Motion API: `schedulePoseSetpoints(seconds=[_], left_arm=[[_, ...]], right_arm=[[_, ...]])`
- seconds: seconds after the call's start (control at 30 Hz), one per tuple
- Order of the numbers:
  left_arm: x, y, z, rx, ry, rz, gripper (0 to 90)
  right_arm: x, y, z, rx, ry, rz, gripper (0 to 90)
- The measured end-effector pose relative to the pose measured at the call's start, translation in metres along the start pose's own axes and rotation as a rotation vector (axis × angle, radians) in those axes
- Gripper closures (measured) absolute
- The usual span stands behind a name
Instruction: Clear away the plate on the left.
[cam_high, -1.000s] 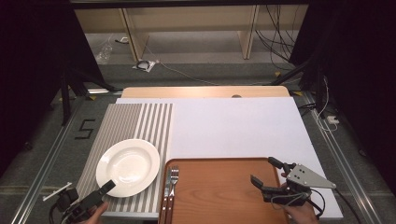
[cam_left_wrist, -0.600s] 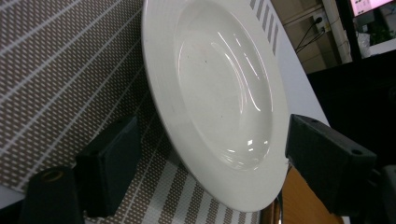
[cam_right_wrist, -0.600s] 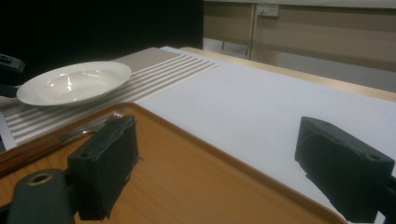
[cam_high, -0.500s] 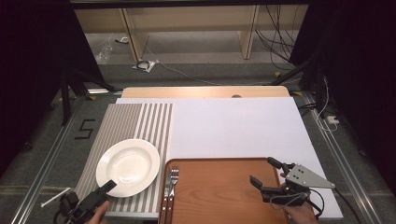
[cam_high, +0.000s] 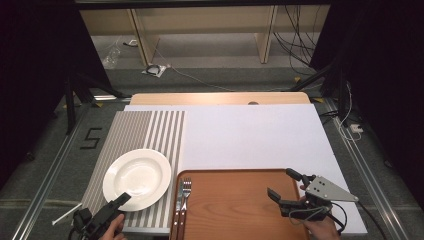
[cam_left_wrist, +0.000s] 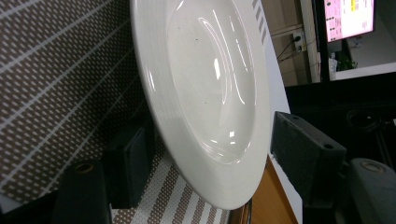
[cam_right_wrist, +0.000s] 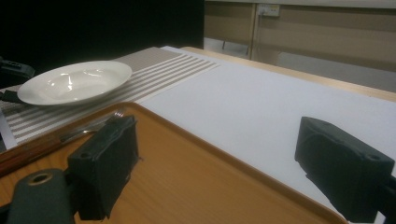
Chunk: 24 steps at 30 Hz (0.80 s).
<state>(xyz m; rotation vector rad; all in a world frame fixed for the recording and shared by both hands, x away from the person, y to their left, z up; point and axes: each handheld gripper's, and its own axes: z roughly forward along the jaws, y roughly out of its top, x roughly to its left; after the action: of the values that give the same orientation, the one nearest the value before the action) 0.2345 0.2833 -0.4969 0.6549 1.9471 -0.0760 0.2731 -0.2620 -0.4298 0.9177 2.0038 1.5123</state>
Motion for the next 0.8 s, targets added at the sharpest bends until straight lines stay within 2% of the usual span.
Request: schedulePoseSetpoints(seconds=[0.13,0.5,0.8], left_arm=[[0.002,-0.003,0.002,-0.014,-0.017,-0.025,36.6],[0.008,-0.008,0.01,-0.034,-0.018,-0.112,48.4],[0.009,-0.012,0.016,-0.044,-0.015,-0.141,58.1]], right_arm=[[0.0,0.0,0.001,-0.002,0.002,-0.001,14.1],[0.0,0.0,0.001,-0.001,0.005,-0.001,14.2],[0.001,0.0,0.002,0.001,0.007,0.0,14.3]])
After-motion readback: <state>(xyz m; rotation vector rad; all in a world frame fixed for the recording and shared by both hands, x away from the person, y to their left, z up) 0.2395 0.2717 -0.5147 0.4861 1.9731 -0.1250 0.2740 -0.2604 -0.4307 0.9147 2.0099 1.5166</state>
